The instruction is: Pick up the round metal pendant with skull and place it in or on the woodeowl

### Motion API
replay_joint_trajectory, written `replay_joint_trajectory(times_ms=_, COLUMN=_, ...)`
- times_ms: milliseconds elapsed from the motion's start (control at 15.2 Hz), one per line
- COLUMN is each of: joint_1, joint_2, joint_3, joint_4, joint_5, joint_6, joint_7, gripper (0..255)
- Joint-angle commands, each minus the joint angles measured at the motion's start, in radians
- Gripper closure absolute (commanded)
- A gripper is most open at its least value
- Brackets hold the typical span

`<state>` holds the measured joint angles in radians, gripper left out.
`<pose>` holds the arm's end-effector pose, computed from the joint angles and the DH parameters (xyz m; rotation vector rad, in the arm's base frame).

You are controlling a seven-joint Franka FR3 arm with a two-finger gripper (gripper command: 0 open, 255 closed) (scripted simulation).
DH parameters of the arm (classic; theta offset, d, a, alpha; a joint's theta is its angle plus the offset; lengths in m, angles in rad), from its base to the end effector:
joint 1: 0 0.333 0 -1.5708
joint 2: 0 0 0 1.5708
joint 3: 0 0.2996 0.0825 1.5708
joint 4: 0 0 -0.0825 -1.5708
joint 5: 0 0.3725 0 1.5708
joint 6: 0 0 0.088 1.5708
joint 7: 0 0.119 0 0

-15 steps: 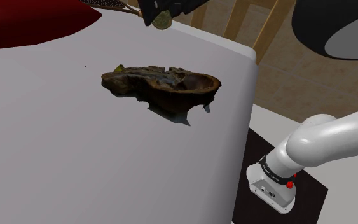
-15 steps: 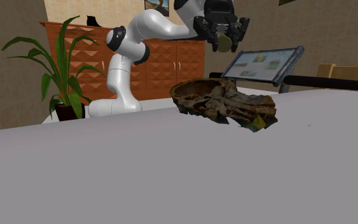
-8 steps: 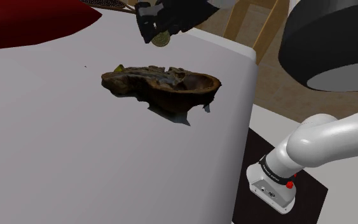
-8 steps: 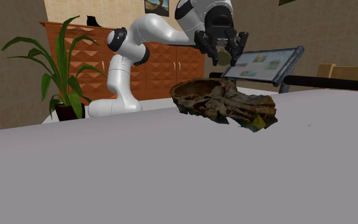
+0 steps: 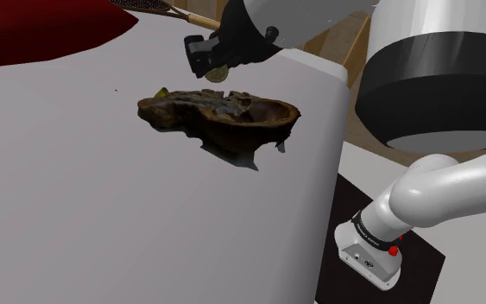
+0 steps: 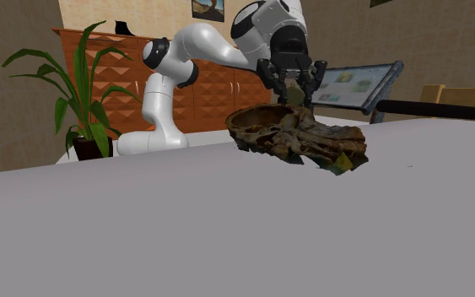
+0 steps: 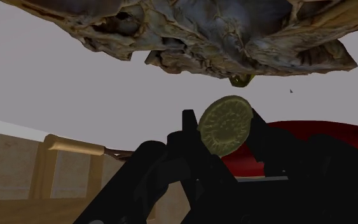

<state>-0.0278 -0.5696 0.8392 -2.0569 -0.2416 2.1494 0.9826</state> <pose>0.2798 0.3932 0.6113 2.8452 -0.0930 1.1863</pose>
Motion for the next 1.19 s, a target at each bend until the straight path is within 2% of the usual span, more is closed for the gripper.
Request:
replay_joint_trajectory(times_ms=0, joint_1=0.000, joint_2=-0.001, joint_3=0.001, joint_4=-0.002, joint_5=0.000, joint_6=0.002, joint_7=0.001, gripper=255)
replay_joint_trajectory(times_ms=264, joint_1=0.000, joint_2=-0.001, joint_3=0.001, joint_4=-0.002, joint_5=0.000, joint_6=0.002, joint_7=0.001, gripper=255)
replay_joint_trajectory(times_ms=330, joint_1=0.000, joint_2=-0.001, joint_3=0.001, joint_4=-0.002, joint_5=0.000, joint_6=0.002, joint_7=0.001, gripper=0)
replay_joint_trajectory(times_ms=660, joint_1=0.000, joint_2=-0.001, joint_3=0.001, joint_4=-0.002, joint_5=0.000, joint_6=0.002, joint_7=0.001, gripper=0)
replay_joint_trajectory(times_ms=924, joint_1=0.043, joint_2=-0.046, joint_3=-0.018, joint_4=0.067, joint_5=0.034, joint_6=-0.114, joint_7=-0.021, gripper=0)
replay_joint_trajectory(times_ms=1122, joint_1=0.043, joint_2=-0.046, joint_3=-0.018, joint_4=0.067, joint_5=0.034, joint_6=-0.114, joint_7=-0.021, gripper=0)
